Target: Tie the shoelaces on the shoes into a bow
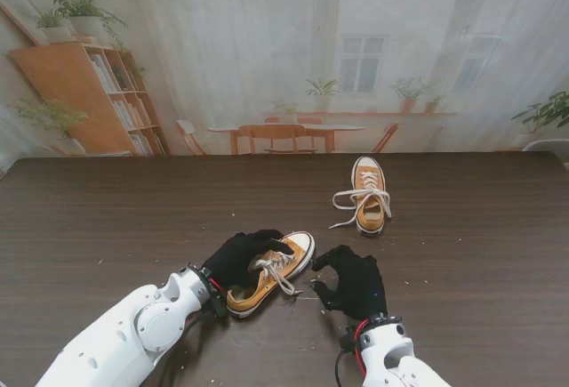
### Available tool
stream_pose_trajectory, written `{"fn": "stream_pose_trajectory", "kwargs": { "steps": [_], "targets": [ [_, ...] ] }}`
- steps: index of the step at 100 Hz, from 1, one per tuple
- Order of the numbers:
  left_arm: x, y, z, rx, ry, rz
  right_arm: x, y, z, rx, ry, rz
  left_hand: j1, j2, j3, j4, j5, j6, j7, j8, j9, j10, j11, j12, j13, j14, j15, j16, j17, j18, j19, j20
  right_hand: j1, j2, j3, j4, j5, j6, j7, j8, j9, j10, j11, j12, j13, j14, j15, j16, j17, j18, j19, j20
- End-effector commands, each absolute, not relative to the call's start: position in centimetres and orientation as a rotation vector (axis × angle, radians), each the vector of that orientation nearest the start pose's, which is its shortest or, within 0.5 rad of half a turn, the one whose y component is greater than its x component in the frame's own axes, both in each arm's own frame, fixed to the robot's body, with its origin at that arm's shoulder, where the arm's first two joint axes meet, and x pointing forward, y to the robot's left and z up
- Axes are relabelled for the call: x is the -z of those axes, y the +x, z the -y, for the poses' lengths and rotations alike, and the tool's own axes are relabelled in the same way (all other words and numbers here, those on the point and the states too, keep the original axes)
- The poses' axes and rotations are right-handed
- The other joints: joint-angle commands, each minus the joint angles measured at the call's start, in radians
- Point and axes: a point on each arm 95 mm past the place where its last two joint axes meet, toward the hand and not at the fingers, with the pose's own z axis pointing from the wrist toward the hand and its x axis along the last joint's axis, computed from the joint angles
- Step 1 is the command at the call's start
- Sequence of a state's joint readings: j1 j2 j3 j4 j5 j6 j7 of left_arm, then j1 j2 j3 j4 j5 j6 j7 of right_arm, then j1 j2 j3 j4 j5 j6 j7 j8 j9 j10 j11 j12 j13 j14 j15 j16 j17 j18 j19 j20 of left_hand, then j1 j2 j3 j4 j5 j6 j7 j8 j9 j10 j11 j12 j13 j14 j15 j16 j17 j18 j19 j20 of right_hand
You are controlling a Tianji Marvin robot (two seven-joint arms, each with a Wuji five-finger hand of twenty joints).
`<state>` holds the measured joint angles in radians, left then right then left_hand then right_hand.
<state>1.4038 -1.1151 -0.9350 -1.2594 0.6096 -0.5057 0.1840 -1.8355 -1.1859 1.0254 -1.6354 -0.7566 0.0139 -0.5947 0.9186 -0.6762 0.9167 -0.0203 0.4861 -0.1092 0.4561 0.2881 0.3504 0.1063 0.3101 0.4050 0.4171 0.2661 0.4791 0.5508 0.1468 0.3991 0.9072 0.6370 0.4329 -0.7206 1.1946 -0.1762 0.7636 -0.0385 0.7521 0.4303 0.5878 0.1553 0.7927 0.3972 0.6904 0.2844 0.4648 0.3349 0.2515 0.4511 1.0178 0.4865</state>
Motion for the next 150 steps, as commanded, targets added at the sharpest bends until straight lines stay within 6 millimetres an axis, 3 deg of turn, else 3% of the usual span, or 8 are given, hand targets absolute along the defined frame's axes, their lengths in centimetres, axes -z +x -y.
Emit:
{"fn": "stream_pose_trajectory", "kwargs": {
  "steps": [1,11,30,40,51,60,80,150],
  "targets": [
    [38.9,39.1,6.5,2.134,-1.321,-1.634,38.0,27.8,-7.2,-1.862,1.458,-1.016,0.099,0.039,0.005,-0.026,0.025,-0.167,0.017,0.020,0.016,-0.031,-0.011,-0.025,0.031,-0.009,0.016,-0.005,0.006,-0.005,0.025,-0.013,-0.019,0.008,-0.013,-0.002,-0.027,-0.011,-0.005,-0.012,-0.026,-0.011,0.010,0.001,-0.009,-0.004,0.007,0.014,0.002,-0.017,0.014,0.006],
    [39.1,39.2,6.6,2.146,-1.333,-1.626,38.1,27.7,-7.1,-1.858,1.461,-1.014,0.109,0.087,-0.032,-0.033,0.064,-0.183,0.053,0.039,0.054,-0.030,0.000,-0.028,0.053,-0.009,0.031,-0.006,0.021,0.002,0.056,-0.029,-0.018,0.010,-0.015,-0.009,-0.024,-0.009,0.000,-0.019,-0.025,-0.011,0.010,0.001,-0.008,-0.004,0.007,0.014,0.003,-0.014,0.014,0.006],
    [39.3,39.2,7.0,2.189,-1.403,-1.583,38.0,27.6,-7.0,-1.856,1.465,-1.012,0.096,0.318,-0.255,-0.016,0.245,-0.183,0.182,0.097,0.170,-0.025,0.036,-0.017,0.121,-0.012,0.100,0.011,0.075,0.005,0.165,-0.039,-0.013,0.016,-0.016,-0.022,-0.022,-0.012,0.008,-0.033,-0.022,-0.010,0.010,0.002,-0.006,-0.001,0.008,0.014,0.005,-0.015,0.016,0.007],
    [39.4,39.2,7.2,2.215,-1.465,-1.550,38.0,27.6,-7.0,-1.857,1.464,-1.014,0.104,0.335,-0.296,-0.016,0.350,-0.149,0.269,0.119,0.302,-0.014,0.078,0.004,0.195,-0.016,0.155,0.022,0.137,0.004,0.243,-0.024,-0.011,0.022,-0.017,-0.031,-0.021,-0.014,0.015,-0.042,-0.018,-0.009,0.010,0.001,-0.004,-0.002,0.008,0.014,0.007,-0.015,0.017,0.007],
    [39.4,39.2,7.3,2.236,-1.509,-1.502,38.0,27.6,-7.0,-1.859,1.464,-1.015,0.220,0.223,-0.318,-0.047,0.366,-0.058,0.381,0.108,0.676,0.001,-0.006,0.421,0.317,-0.053,0.257,0.094,0.256,-0.070,0.332,-0.027,-0.010,0.030,-0.017,-0.039,-0.021,-0.014,0.022,-0.053,-0.016,-0.009,0.010,0.001,-0.003,-0.001,0.008,0.014,0.008,-0.014,0.017,0.006],
    [39.3,39.1,7.3,2.243,-1.551,-1.473,38.0,27.6,-7.0,-1.861,1.464,-1.014,0.203,0.190,-0.228,-0.056,0.347,-0.010,0.440,0.168,0.661,0.031,0.103,0.506,0.324,-0.039,0.352,0.135,0.303,-0.116,0.377,-0.029,-0.008,0.036,-0.018,-0.045,-0.021,-0.016,0.030,-0.062,-0.013,-0.006,0.009,0.001,-0.001,0.001,0.008,0.014,0.010,-0.011,0.018,0.006],
    [38.8,39.2,7.7,2.257,-1.574,-1.329,38.0,27.5,-7.0,-1.869,1.468,-1.016,0.200,0.168,-0.143,-0.070,0.284,0.032,0.558,0.329,0.609,0.050,0.237,0.602,0.324,-0.020,0.456,0.141,0.351,-0.134,0.441,-0.027,-0.008,0.040,-0.019,-0.049,-0.020,-0.016,0.041,-0.076,-0.007,-0.006,0.008,0.001,0.003,0.000,0.008,0.013,0.013,-0.009,0.020,0.005],
    [34.1,42.0,9.0,2.228,-1.495,-0.920,37.7,27.9,-7.0,-1.891,1.464,-1.029,0.198,0.161,-0.116,-0.071,0.275,0.078,0.558,0.317,0.602,0.068,0.267,0.608,0.339,-0.003,0.483,0.135,0.398,-0.121,0.471,-0.035,-0.012,0.046,-0.022,-0.046,-0.024,-0.016,0.051,-0.094,-0.005,-0.006,0.006,0.000,0.008,0.001,0.007,0.013,0.019,-0.008,0.024,0.003]
  ]
}}
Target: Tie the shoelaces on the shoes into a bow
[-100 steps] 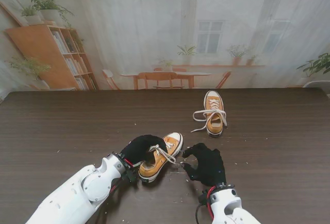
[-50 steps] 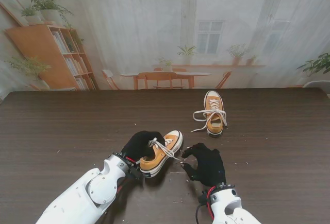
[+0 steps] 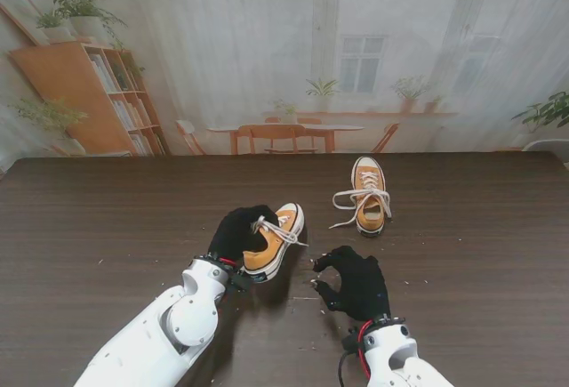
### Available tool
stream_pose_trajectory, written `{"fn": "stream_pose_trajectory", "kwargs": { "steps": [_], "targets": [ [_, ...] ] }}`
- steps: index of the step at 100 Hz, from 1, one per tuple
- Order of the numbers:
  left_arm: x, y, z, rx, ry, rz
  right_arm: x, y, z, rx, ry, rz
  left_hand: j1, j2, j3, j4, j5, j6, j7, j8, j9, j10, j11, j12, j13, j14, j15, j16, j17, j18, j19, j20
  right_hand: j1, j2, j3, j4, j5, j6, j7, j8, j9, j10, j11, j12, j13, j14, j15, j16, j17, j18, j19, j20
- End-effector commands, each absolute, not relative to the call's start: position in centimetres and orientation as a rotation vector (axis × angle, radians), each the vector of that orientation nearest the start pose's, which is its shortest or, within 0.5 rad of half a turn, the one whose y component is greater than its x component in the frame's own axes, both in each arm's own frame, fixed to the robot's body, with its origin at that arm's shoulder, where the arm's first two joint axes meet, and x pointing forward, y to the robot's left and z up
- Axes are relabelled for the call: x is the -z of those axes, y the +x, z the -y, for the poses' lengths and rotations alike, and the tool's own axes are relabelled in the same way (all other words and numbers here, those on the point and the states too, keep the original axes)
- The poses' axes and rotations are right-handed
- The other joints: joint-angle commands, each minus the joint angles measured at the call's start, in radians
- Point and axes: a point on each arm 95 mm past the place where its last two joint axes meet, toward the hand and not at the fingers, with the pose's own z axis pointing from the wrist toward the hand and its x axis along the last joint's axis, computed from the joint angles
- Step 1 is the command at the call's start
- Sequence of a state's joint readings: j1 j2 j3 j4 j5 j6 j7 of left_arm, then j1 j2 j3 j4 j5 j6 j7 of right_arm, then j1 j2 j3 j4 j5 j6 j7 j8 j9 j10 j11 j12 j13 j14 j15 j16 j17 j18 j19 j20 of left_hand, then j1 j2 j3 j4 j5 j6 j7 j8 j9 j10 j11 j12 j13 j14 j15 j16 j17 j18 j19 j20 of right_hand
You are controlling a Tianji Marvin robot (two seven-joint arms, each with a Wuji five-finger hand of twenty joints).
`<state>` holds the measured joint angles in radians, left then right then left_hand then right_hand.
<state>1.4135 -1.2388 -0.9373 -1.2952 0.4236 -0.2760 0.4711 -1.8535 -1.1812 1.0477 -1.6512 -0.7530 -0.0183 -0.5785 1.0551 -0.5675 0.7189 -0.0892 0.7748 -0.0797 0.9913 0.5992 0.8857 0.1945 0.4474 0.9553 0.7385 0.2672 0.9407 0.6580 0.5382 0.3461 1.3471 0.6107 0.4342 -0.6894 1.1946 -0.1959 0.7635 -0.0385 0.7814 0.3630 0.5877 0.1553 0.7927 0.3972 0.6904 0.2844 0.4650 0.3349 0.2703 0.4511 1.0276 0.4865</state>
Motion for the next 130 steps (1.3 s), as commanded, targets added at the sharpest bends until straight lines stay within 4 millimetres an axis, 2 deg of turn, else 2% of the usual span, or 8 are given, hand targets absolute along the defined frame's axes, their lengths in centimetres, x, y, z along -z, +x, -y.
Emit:
{"fn": "stream_pose_trajectory", "kwargs": {
  "steps": [1,30,64,103,116,122,125,130],
  "targets": [
    [34.0,42.2,9.1,2.225,-1.494,-0.918,37.7,27.9,-7.1,-1.891,1.464,-1.029,0.062,0.052,0.082,-0.002,-0.014,0.048,0.023,0.006,0.067,-0.019,0.129,0.057,0.017,-0.003,0.021,0.027,0.006,-0.067,0.032,-0.009,-0.013,0.015,-0.023,-0.027,-0.024,-0.017,0.021,-0.027,-0.005,-0.007,0.006,0.000,0.008,0.000,0.007,0.013,0.000,-0.007,0.014,0.003],
    [31.8,47.2,10.4,2.140,-1.409,-0.925,37.7,27.9,-7.2,-1.890,1.467,-1.035,0.060,0.060,0.073,-0.001,-0.017,0.042,0.017,-0.002,0.058,-0.022,0.125,0.052,0.009,-0.004,0.018,0.025,0.002,-0.067,0.033,-0.010,-0.015,0.015,-0.024,-0.024,-0.025,-0.017,0.021,-0.027,-0.006,-0.007,0.006,0.000,0.008,0.000,0.006,0.013,0.001,-0.010,0.015,0.002],
    [33.0,52.0,13.1,2.066,-1.359,-0.987,38.1,27.6,-6.6,-1.860,1.477,-1.029,0.081,0.081,0.031,0.000,-0.031,0.045,0.006,-0.027,0.036,-0.023,0.122,0.048,-0.013,-0.002,0.011,0.023,-0.015,-0.073,0.028,-0.012,-0.017,0.018,-0.026,-0.022,-0.024,-0.016,0.019,-0.027,-0.006,-0.005,0.005,0.000,0.007,0.000,0.005,0.012,0.001,-0.008,0.016,0.001],
    [35.1,53.3,15.4,2.005,-1.332,-1.144,38.2,26.9,-5.6,-1.834,1.494,-1.012,0.041,0.063,0.037,0.011,-0.071,0.090,-0.115,-0.177,-0.046,0.000,0.065,0.025,-0.094,0.014,-0.042,0.015,-0.089,-0.072,-0.014,-0.011,-0.017,0.019,-0.028,-0.021,-0.022,-0.013,0.017,-0.026,-0.005,-0.004,0.006,0.000,0.008,-0.001,0.006,0.012,0.002,-0.009,0.016,0.000],
    [36.0,53.1,15.7,1.961,-1.368,-1.219,38.3,26.6,-5.3,-1.825,1.501,-1.006,0.004,0.046,0.043,0.020,-0.090,0.107,-0.169,-0.209,-0.081,0.005,0.030,0.025,-0.133,0.009,-0.064,0.017,-0.119,-0.075,-0.043,-0.012,-0.017,0.020,-0.028,-0.021,-0.023,-0.013,0.016,-0.026,-0.005,-0.003,0.005,0.000,0.008,0.001,0.005,0.012,0.002,-0.009,0.016,-0.001],
    [36.3,53.1,15.8,1.946,-1.385,-1.246,38.3,26.5,-5.2,-1.823,1.500,-1.003,-0.048,0.040,0.057,0.031,-0.100,0.120,-0.213,-0.223,-0.108,0.008,0.007,0.024,-0.160,0.000,-0.068,0.015,-0.135,-0.073,-0.060,-0.010,-0.016,0.019,-0.028,-0.020,-0.022,-0.013,0.017,-0.026,-0.005,-0.004,0.005,0.000,0.010,0.001,0.006,0.012,0.002,-0.008,0.016,-0.001],
    [36.5,53.0,15.8,1.934,-1.399,-1.257,38.2,26.4,-5.1,-1.822,1.499,-1.001,-0.090,0.056,0.073,0.042,-0.105,0.131,-0.244,-0.225,-0.156,0.029,0.050,-0.026,-0.177,-0.001,-0.066,-0.002,-0.147,-0.071,-0.074,-0.006,-0.017,0.019,-0.028,-0.020,-0.022,-0.012,0.016,-0.026,-0.006,-0.004,0.005,0.000,0.009,0.001,0.006,0.012,0.002,-0.008,0.016,-0.001],
    [36.6,52.9,16.0,1.906,-1.428,-1.288,38.2,26.4,-5.0,-1.822,1.500,-0.997,-0.118,0.067,0.055,0.054,-0.114,0.149,-0.297,-0.231,-0.217,0.034,0.094,-0.098,-0.200,-0.002,-0.080,-0.011,-0.169,-0.069,-0.095,-0.005,-0.016,0.018,-0.027,-0.020,-0.023,-0.013,0.015,-0.026,-0.006,-0.005,0.005,0.000,0.009,0.001,0.005,0.012,0.002,-0.008,0.016,-0.001]
  ]
}}
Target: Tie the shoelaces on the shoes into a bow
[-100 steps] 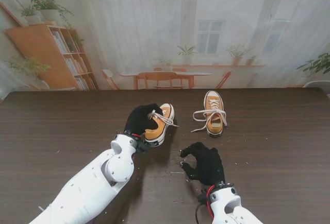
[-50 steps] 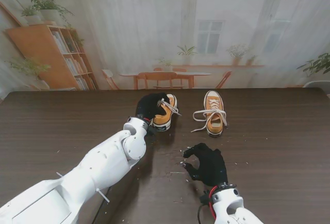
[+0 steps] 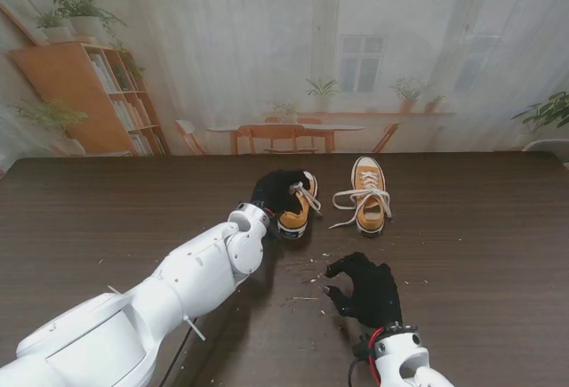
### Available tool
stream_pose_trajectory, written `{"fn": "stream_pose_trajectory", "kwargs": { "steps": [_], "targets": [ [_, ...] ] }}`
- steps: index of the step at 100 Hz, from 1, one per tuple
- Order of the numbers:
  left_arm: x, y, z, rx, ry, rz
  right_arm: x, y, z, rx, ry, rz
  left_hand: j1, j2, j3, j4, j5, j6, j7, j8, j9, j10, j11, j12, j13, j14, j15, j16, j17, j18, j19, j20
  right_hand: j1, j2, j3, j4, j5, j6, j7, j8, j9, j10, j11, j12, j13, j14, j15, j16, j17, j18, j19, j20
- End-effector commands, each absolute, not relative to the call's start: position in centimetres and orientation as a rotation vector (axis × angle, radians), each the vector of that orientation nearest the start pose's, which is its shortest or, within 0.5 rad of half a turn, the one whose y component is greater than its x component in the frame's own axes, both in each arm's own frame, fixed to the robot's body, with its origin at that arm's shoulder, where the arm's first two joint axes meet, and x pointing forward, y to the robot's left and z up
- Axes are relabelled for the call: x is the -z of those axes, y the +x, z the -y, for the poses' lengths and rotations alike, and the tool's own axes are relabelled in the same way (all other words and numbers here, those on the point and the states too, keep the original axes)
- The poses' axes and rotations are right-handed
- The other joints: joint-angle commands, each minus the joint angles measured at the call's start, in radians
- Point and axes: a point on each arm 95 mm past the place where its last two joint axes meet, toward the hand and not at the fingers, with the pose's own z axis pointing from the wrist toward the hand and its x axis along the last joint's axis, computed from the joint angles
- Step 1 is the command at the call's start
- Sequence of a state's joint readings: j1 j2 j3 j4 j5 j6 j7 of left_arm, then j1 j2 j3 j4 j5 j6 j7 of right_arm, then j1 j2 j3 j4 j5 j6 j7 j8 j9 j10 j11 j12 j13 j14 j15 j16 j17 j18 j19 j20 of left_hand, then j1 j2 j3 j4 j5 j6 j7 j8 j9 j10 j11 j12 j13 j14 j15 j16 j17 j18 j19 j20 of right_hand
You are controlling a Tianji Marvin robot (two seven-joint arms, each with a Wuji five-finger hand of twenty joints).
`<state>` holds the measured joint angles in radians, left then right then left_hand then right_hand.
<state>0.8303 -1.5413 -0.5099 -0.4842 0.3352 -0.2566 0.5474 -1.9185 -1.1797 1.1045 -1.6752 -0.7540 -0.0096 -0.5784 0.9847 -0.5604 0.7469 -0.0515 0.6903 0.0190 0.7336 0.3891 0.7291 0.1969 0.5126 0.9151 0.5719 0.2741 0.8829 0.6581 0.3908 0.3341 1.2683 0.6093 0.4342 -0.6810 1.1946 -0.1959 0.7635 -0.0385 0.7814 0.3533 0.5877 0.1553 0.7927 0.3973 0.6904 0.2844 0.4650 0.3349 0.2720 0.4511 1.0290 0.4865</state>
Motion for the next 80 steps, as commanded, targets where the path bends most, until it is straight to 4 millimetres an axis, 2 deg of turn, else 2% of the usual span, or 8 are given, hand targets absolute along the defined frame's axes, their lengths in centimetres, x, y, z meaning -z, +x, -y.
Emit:
{"fn": "stream_pose_trajectory", "kwargs": {
  "steps": [1,4,6,18,42,53,65,80],
  "targets": [
    [36.6,52.9,16.0,1.899,-1.434,-1.297,38.2,26.4,-5.0,-1.823,1.500,-0.996,-0.067,0.064,0.015,0.020,-0.035,0.055,-0.063,-0.025,-0.089,0.032,0.042,-0.090,-0.045,-0.011,-0.034,-0.015,-0.034,-0.059,-0.030,-0.007,-0.016,0.009,-0.028,-0.020,-0.023,-0.014,0.016,-0.016,-0.005,-0.005,0.006,0.001,0.008,0.001,0.005,0.012,0.000,-0.008,0.015,-0.001],
    [36.6,52.7,16.0,1.879,-1.451,-1.317,38.1,26.3,-5.0,-1.823,1.500,-0.996,-0.089,0.069,0.006,0.025,-0.038,0.060,-0.079,-0.028,-0.111,0.031,0.047,-0.131,-0.053,-0.011,-0.044,-0.020,-0.040,-0.060,-0.039,-0.009,-0.016,0.009,-0.028,-0.020,-0.022,-0.014,0.016,-0.016,-0.004,-0.004,0.006,0.001,0.009,0.001,0.005,0.012,0.000,-0.008,0.015,-0.001],
    [36.7,52.7,15.9,1.873,-1.461,-1.327,38.1,26.3,-5.0,-1.823,1.499,-0.996,-0.134,0.082,-0.011,0.034,-0.048,0.077,-0.121,-0.029,-0.149,0.037,0.067,-0.255,-0.070,-0.003,-0.066,-0.028,-0.061,-0.050,-0.063,-0.015,-0.016,0.009,-0.028,-0.020,-0.022,-0.012,0.016,-0.016,-0.005,-0.005,0.006,0.001,0.009,0.000,0.006,0.012,0.001,-0.009,0.015,-0.001],
    [36.6,52.3,16.0,1.826,-1.512,-1.407,37.8,26.1,-4.9,-1.829,1.494,-0.991,-0.250,0.123,-0.075,0.069,-0.071,0.118,-0.228,-0.043,-0.215,0.044,0.014,-0.309,-0.127,0.033,-0.143,-0.051,-0.117,-0.028,-0.130,-0.035,-0.016,0.007,-0.027,-0.020,-0.023,-0.013,0.015,-0.015,-0.004,-0.004,0.006,0.000,0.009,0.001,0.005,0.012,0.001,-0.008,0.015,-0.002],
    [36.2,51.7,15.9,1.763,-1.575,-1.499,37.5,25.7,-4.8,-1.840,1.495,-0.985,-0.273,0.121,-0.151,0.058,-0.086,0.159,-0.361,-0.088,-0.274,0.055,-0.092,-0.388,-0.199,0.066,-0.274,-0.100,-0.199,-0.004,-0.261,-0.090,-0.016,0.004,-0.026,-0.019,-0.021,-0.013,0.013,-0.014,-0.004,-0.005,0.005,0.000,0.010,0.002,0.005,0.012,0.001,-0.009,0.015,-0.002],
    [36.0,51.4,15.8,1.753,-1.594,-1.528,37.4,25.5,-4.8,-1.844,1.495,-0.981,-0.293,0.147,-0.221,0.050,-0.088,0.176,-0.427,-0.116,-0.301,0.058,-0.144,-0.434,-0.239,0.082,-0.343,-0.127,-0.242,0.005,-0.323,-0.119,-0.014,0.003,-0.027,-0.019,-0.021,-0.012,0.013,-0.013,-0.004,-0.005,0.005,0.000,0.008,0.001,0.004,0.012,0.001,-0.009,0.015,-0.002],
    [35.6,51.2,15.7,1.734,-1.628,-1.573,37.2,25.3,-4.8,-1.849,1.489,-0.978,-0.311,0.197,-0.339,0.041,-0.101,0.229,-0.525,-0.159,-0.342,0.073,-0.206,-0.479,-0.301,0.129,-0.424,-0.152,-0.296,0.029,-0.399,-0.157,-0.014,0.001,-0.027,-0.019,-0.021,-0.012,0.012,-0.013,-0.003,-0.005,0.005,0.000,0.009,0.002,0.004,0.012,0.001,-0.009,0.015,-0.002],
    [35.0,50.6,15.5,1.733,-1.665,-1.583,37.0,25.1,-4.9,-1.854,1.479,-0.977,-0.357,0.230,-0.432,0.016,-0.111,0.252,-0.597,-0.187,-0.381,0.081,-0.242,-0.496,-0.348,0.141,-0.477,-0.161,-0.336,0.032,-0.459,-0.189,-0.013,-0.001,-0.026,-0.018,-0.021,-0.012,0.011,-0.012,-0.003,-0.006,0.005,0.000,0.010,0.001,0.004,0.012,0.002,-0.009,0.016,-0.002]
  ]
}}
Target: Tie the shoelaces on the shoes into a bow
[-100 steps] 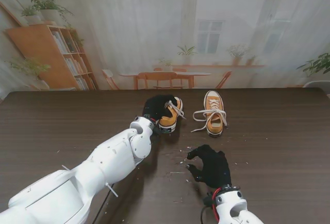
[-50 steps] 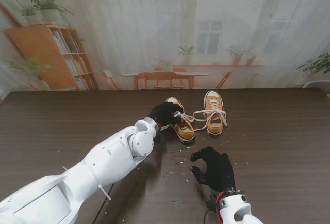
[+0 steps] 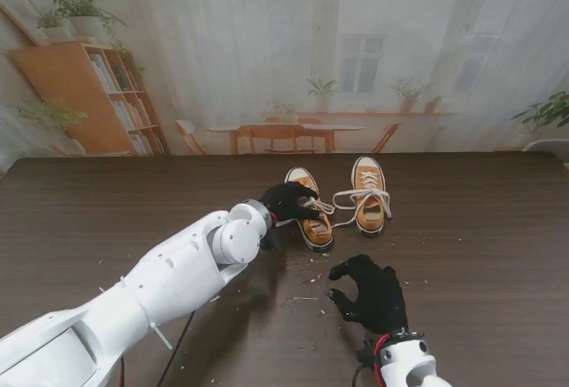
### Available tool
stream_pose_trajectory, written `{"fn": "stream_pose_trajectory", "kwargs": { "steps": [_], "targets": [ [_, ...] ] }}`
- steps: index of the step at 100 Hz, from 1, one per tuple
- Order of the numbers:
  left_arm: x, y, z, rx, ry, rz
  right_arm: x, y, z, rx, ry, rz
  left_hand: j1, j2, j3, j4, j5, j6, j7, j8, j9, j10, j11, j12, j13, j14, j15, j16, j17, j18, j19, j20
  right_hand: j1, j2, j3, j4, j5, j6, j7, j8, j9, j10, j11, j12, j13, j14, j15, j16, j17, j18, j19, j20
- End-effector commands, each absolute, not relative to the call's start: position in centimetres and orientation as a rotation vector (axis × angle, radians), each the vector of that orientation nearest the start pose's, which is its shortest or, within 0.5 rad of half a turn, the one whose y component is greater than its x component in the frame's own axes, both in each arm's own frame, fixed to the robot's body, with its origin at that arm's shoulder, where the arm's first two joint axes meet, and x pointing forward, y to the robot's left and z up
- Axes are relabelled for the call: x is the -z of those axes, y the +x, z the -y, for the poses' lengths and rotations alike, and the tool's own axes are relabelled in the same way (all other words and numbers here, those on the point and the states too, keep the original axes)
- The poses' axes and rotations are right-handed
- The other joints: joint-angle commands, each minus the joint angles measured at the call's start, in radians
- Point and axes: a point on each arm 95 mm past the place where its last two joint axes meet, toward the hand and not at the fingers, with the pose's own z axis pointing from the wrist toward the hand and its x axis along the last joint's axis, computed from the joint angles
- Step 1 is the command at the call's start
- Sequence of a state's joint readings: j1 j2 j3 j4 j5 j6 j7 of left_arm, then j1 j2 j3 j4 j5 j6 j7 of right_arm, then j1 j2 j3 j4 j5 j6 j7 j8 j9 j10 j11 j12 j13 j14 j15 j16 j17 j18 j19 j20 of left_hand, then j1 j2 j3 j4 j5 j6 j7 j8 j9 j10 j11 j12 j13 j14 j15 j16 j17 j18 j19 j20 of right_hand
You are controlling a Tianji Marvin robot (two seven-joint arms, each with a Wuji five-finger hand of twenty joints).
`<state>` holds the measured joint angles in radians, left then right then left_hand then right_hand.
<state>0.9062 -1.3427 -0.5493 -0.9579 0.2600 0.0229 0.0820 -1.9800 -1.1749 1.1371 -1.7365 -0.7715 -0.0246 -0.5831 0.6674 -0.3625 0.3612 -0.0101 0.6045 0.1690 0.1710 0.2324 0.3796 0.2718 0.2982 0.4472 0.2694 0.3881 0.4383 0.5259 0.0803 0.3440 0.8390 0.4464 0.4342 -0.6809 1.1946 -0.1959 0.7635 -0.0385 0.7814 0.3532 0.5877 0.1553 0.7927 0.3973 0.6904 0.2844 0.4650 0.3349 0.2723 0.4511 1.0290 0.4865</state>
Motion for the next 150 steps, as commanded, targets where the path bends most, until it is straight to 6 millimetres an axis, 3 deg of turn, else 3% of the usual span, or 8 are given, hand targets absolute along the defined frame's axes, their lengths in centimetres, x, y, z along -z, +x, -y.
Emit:
{"fn": "stream_pose_trajectory", "kwargs": {
  "steps": [1,7,10,28,56,90,124,150],
  "targets": [
    [34.9,50.6,15.5,1.733,-1.667,-1.583,37.0,25.1,-4.9,-1.855,1.479,-0.977,-0.044,0.035,-0.052,-0.028,-0.026,0.102,-0.038,-0.031,-0.034,0.005,-0.030,-0.029,-0.049,0.027,-0.036,-0.029,-0.029,0.022,-0.033,-0.028,-0.013,-0.002,-0.026,-0.018,-0.021,-0.012,0.011,-0.011,-0.003,-0.006,0.005,0.000,0.010,0.001,0.004,0.012,0.002,-0.009,0.016,-0.002],
    [34.6,50.3,15.4,1.737,-1.685,-1.584,36.9,25.0,-4.9,-1.856,1.476,-0.978,-0.049,0.058,-0.107,-0.039,-0.029,0.104,-0.050,-0.030,-0.044,0.006,-0.043,-0.037,-0.058,0.027,-0.054,-0.033,-0.038,0.023,-0.057,-0.041,-0.013,-0.004,-0.026,-0.018,-0.021,-0.013,0.011,-0.011,-0.003,-0.005,0.006,0.000,0.012,0.000,0.005,0.012,0.002,-0.009,0.016,-0.003],
    [34.4,50.2,15.3,1.743,-1.700,-1.577,36.9,24.9,-5.0,-1.856,1.475,-0.979,-0.008,0.094,-0.236,-0.026,-0.037,0.104,-0.067,-0.027,-0.053,0.006,-0.058,-0.050,-0.070,0.031,-0.077,-0.040,-0.053,0.026,-0.088,-0.060,-0.013,-0.004,-0.026,-0.019,-0.021,-0.015,0.011,-0.010,-0.003,-0.005,0.006,0.000,0.011,0.000,0.004,0.012,0.003,-0.009,0.016,-0.003],
    [33.5,49.4,14.8,1.787,-1.753,-1.525,36.8,24.8,-5.0,-1.859,1.466,-0.978,0.000,0.155,-0.362,-0.017,-0.068,0.092,-0.088,-0.029,-0.078,0.003,-0.101,-0.075,-0.110,0.034,-0.196,-0.102,-0.119,0.043,-0.274,-0.157,-0.013,-0.004,-0.026,-0.018,-0.022,-0.013,0.010,-0.010,-0.003,-0.004,0.005,0.000,0.011,0.001,0.004,0.012,0.003,-0.010,0.016,-0.003],
    [31.2,46.7,12.8,1.940,-1.807,-1.338,36.6,25.3,-5.0,-1.849,1.421,-0.996,-0.062,0.233,-0.374,-0.008,-0.101,0.075,-0.091,-0.024,-0.087,-0.002,-0.128,-0.082,-0.117,-0.012,-0.284,-0.113,-0.138,0.016,-0.429,-0.181,-0.027,0.006,-0.029,-0.006,-0.026,-0.009,0.000,-0.006,-0.007,-0.007,0.001,-0.001,0.004,-0.003,-0.001,0.010,-0.001,-0.011,0.013,-0.005],
    [28.5,39.6,6.8,2.073,-1.692,-1.104,35.2,26.8,-3.5,-1.824,1.404,-0.991,-0.051,0.243,-0.371,-0.004,-0.083,0.076,-0.084,-0.017,-0.067,-0.005,-0.148,-0.083,-0.084,-0.045,-0.350,-0.094,-0.094,0.015,-0.580,-0.135,-0.071,0.043,-0.075,0.073,-0.065,-0.014,-0.070,0.078,-0.038,-0.018,-0.025,-0.012,-0.030,-0.030,-0.053,-0.010,-0.030,-0.041,-0.030,-0.018],
    [31.4,33.6,2.1,2.164,-1.727,-0.898,35.4,27.9,-0.8,-1.793,1.478,-1.037,-0.012,0.240,-0.361,0.010,-0.060,0.030,-0.062,-0.001,-0.029,-0.016,-0.162,-0.086,-0.052,-0.070,-0.356,-0.087,-0.053,0.012,-0.686,-0.065,-0.120,0.116,-0.232,0.084,-0.195,-0.046,-0.195,0.032,-0.101,-0.064,-0.180,-0.072,-0.127,-0.121,-0.254,-0.135,-0.128,-0.192,-0.210,-0.165],
    [34.8,31.1,1.8,2.210,-1.809,-0.816,36.3,27.8,0.1,-1.780,1.538,-1.036,0.020,0.241,-0.350,0.038,-0.108,-0.006,-0.064,0.002,-0.042,-0.037,-0.202,-0.108,-0.079,-0.095,-0.379,-0.128,-0.107,-0.011,-0.734,-0.057,-0.154,0.184,-0.356,0.098,-0.288,-0.057,-0.236,-0.024,-0.133,-0.087,-0.253,-0.100,-0.192,-0.181,-0.331,-0.193,-0.177,-0.250,-0.262,-0.245]
  ]
}}
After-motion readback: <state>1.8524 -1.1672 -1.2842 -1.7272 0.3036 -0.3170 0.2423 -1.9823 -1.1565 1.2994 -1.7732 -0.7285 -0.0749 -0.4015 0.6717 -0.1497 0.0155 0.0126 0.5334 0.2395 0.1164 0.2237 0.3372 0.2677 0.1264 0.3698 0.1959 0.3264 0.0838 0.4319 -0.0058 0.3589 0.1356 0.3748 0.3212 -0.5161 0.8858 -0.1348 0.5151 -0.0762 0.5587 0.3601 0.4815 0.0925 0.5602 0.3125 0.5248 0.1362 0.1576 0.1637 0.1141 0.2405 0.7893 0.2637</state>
